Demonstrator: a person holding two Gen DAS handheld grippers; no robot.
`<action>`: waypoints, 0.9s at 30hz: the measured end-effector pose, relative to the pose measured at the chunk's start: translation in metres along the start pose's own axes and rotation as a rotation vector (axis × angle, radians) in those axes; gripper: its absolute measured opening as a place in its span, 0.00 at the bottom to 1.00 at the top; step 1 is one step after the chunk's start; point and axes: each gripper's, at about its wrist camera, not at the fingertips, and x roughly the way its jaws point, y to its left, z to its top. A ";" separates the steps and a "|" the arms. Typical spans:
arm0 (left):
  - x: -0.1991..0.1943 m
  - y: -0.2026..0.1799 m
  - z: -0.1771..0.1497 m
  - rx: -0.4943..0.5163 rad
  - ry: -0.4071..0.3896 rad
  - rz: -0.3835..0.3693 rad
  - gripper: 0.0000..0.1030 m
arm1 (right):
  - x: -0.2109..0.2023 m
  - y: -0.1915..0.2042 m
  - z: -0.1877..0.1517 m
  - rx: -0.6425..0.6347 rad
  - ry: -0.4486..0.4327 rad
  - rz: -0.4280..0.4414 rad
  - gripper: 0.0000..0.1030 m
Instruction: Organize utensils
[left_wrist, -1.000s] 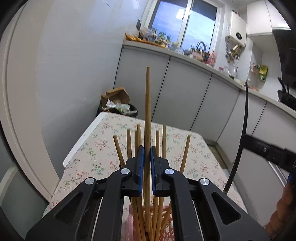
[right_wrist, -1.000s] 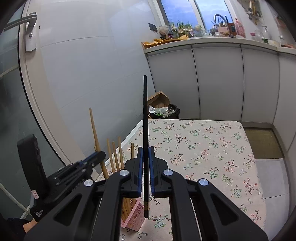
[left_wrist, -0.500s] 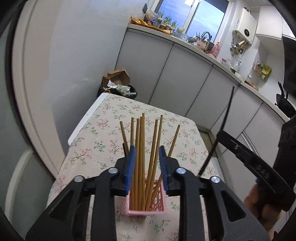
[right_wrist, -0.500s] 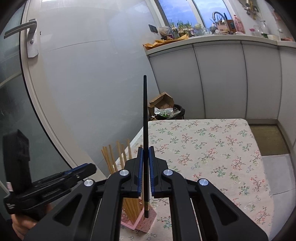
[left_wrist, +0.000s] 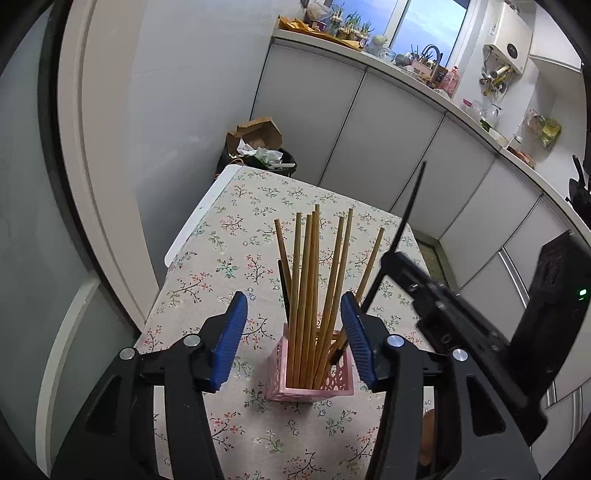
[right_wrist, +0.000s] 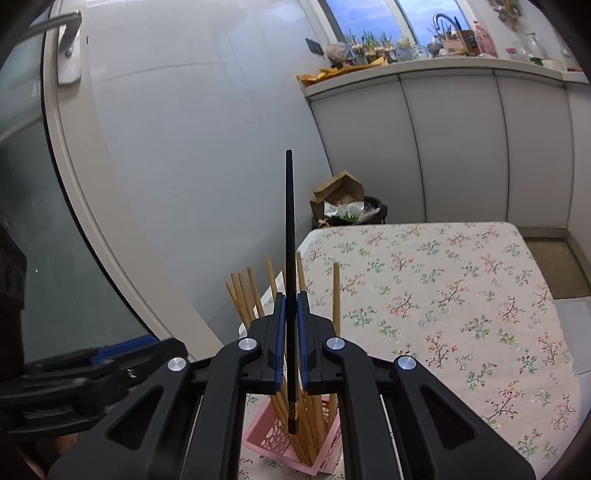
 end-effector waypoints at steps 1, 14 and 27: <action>-0.001 0.000 0.000 -0.001 0.000 0.001 0.50 | 0.003 0.001 -0.001 -0.004 0.022 0.004 0.08; -0.048 -0.022 -0.040 0.050 -0.004 0.002 0.65 | -0.105 0.009 -0.006 0.040 -0.027 -0.074 0.11; -0.143 -0.074 -0.115 0.181 -0.058 0.067 0.93 | -0.278 0.035 -0.082 0.090 -0.065 -0.041 0.53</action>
